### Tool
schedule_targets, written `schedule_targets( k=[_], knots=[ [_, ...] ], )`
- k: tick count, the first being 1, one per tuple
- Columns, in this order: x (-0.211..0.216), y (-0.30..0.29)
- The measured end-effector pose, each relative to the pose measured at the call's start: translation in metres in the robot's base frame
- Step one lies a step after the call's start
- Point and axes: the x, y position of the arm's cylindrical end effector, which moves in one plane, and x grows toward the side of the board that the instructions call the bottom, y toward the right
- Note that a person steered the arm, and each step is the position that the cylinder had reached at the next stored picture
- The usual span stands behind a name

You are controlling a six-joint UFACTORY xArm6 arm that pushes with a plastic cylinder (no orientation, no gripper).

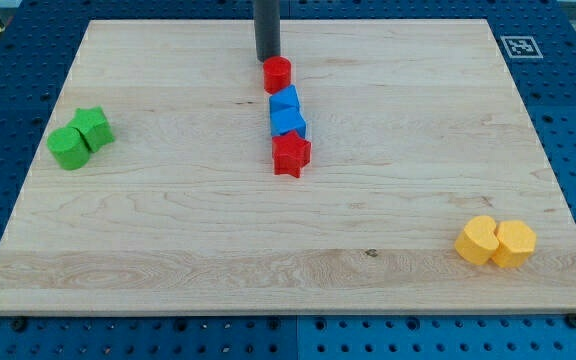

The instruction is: Move the red circle a bit down

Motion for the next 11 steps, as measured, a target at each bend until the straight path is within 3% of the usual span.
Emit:
schedule_targets(
  k=[11],
  knots=[
    [0.028,0.003]
  ],
)
